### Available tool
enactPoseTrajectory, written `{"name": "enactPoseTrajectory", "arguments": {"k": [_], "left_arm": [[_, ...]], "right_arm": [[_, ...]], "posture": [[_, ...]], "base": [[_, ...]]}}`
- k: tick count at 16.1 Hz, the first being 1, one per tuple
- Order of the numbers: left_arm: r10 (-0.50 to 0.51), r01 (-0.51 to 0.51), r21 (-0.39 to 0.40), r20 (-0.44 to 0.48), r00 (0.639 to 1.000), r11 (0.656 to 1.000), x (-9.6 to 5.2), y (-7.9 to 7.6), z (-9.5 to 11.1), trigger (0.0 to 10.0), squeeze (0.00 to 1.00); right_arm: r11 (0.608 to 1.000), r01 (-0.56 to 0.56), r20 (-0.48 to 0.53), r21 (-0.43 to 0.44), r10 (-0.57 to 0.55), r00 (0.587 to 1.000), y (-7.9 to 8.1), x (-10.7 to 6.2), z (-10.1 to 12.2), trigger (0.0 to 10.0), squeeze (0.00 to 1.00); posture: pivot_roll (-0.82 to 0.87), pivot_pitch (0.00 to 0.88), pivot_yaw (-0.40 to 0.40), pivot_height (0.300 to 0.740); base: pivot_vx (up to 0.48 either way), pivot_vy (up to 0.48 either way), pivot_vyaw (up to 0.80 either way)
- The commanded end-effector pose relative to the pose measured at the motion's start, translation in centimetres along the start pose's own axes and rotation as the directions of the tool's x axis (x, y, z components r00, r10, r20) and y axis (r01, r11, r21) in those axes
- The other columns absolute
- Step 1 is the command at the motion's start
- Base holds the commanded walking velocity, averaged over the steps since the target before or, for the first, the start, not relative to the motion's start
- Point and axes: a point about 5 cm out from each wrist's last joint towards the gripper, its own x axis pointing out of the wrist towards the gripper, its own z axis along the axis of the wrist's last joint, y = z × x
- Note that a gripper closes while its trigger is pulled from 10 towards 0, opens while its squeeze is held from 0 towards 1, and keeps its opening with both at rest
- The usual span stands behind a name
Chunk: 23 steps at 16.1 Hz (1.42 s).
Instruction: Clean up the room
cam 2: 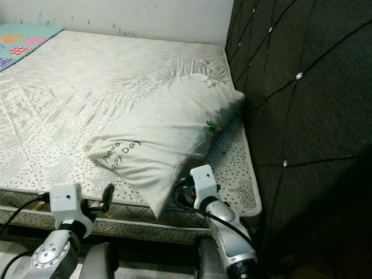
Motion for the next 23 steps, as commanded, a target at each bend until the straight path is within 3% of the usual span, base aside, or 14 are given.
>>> {"name": "enactPoseTrajectory", "arguments": {"k": [1, 4, 8, 14, 19, 21, 23], "left_arm": [[-0.03, 0.03, -0.007, -0.005, 1.0, 1.0, -0.2, -0.5, 0.2, 10.0, 0.0], [-0.071, 0.071, -0.003, -0.03, 0.997, 0.997, -0.8, -1.4, -0.1, 10.0, 0.0], [-0.094, 0.094, -0.007, -0.033, 0.995, 0.996, -0.9, -1.7, 0.3, 10.0, 0.0], [-0.115, 0.115, -0.002, -0.057, 0.992, 0.993, -1.5, -1.3, 0.3, 10.0, 0.0], [-0.128, 0.129, 0.008, -0.072, 0.989, 0.992, -1.2, -1.3, 0.3, 10.0, 0.0], [-0.13, 0.131, 0.011, -0.074, 0.989, 0.991, -1.1, -1.2, 0.3, 10.0, 0.0], [-0.129, 0.13, 0.013, -0.078, 0.989, 0.991, -1.0, -1.1, 0.3, 10.0, 0.0]], "right_arm": [[1.0, 0.013, -0.043, 0.008, -0.013, 0.999, 0.0, 0.3, -0.2, 10.0, 0.0], [0.999, 0.026, -0.076, 0.027, -0.023, 0.997, 0.2, 1.5, 0.2, 10.0, 0.0], [0.973, 0.102, -0.096, 0.209, -0.084, 0.992, -0.6, 2.9, 1.5, 10.0, 0.0], [0.976, 0.076, -0.13, 0.204, -0.05, 0.99, -2.3, 3.0, 1.4, 10.0, 0.0], [0.982, 0.054, -0.103, 0.18, -0.036, 0.994, -4.8, 2.2, 2.7, 10.0, 0.0], [0.972, 0.087, -0.071, 0.218, -0.073, 0.995, -6.2, 1.7, 3.4, 10.0, 0.0], [0.97, 0.089, 0.031, 0.226, -0.099, 0.995, -7.2, 0.9, 4.6, 10.0, 0.0]], "posture": [[0.0, 0.034, -0.06, 0.574], [0.0, 0.062, -0.042, 0.574], [0.02, 0.081, -0.025, 0.574], [0.04, 0.071, -0.017, 0.574], [0.03, 0.048, -0.011, 0.574], [0.03, 0.041, -0.01, 0.574], [0.02, 0.039, -0.008, 0.574]], "base": [[0.0, 0.0, 0.0], [0.0, 0.0, 0.0], [0.0, 0.0, 0.0], [0.0, 0.0, 0.0], [0.0, 0.0, 0.0], [0.0, 0.0, 0.0], [0.0, 0.0, 0.0]]}}
